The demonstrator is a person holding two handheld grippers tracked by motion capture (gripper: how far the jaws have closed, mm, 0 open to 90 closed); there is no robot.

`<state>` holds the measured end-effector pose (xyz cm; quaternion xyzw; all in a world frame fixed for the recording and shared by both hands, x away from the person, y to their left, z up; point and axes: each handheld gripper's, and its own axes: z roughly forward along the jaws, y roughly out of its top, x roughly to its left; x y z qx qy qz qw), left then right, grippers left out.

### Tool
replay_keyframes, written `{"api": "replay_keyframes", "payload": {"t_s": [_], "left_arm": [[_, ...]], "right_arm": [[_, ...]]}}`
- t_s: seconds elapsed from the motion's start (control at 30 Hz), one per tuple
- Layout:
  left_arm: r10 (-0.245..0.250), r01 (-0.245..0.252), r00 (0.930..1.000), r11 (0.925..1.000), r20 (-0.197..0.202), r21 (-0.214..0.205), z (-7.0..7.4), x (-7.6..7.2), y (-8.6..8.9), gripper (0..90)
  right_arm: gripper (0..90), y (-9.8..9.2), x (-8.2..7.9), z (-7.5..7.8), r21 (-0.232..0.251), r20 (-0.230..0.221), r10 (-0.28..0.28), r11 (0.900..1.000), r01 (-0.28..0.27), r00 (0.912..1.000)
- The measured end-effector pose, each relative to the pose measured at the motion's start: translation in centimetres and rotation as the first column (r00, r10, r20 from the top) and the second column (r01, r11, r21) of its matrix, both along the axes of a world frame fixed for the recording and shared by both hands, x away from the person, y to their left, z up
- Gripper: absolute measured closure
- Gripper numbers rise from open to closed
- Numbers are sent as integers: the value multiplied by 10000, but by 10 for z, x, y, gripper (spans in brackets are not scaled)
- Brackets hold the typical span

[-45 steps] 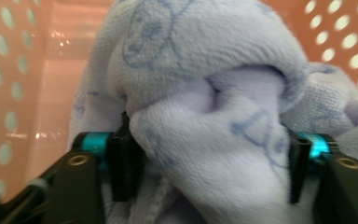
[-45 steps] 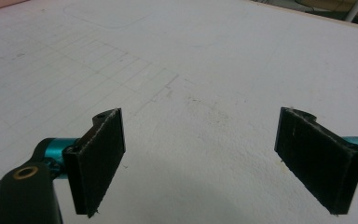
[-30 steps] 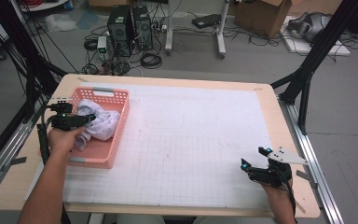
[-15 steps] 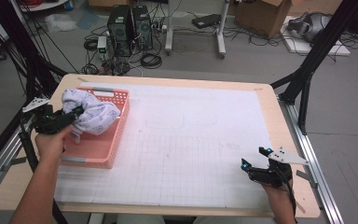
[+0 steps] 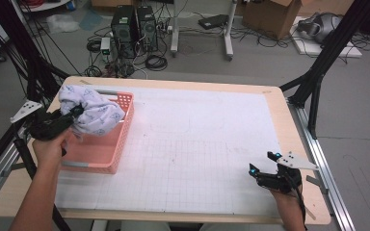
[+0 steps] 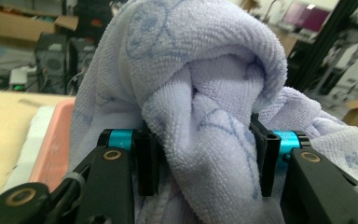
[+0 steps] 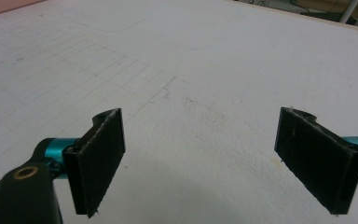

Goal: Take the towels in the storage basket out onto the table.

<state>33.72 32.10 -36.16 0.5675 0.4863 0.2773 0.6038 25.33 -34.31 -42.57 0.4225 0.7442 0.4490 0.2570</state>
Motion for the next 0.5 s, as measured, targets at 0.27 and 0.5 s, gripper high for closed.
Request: {"api": "replay_keyframes", "payload": {"t_s": [0.27,0.5], "left_arm": [[-875,860,9872,9962,1334,168,19,-12,-11,554],[-1645,1582,9681,9862,1892,483,33,-18,-29,553]], "right_arm": [[148,1,1,0,25,3,20,10000,-20,10000],[148,2,0,0,4,4,39,10000,-39,10000]]}}
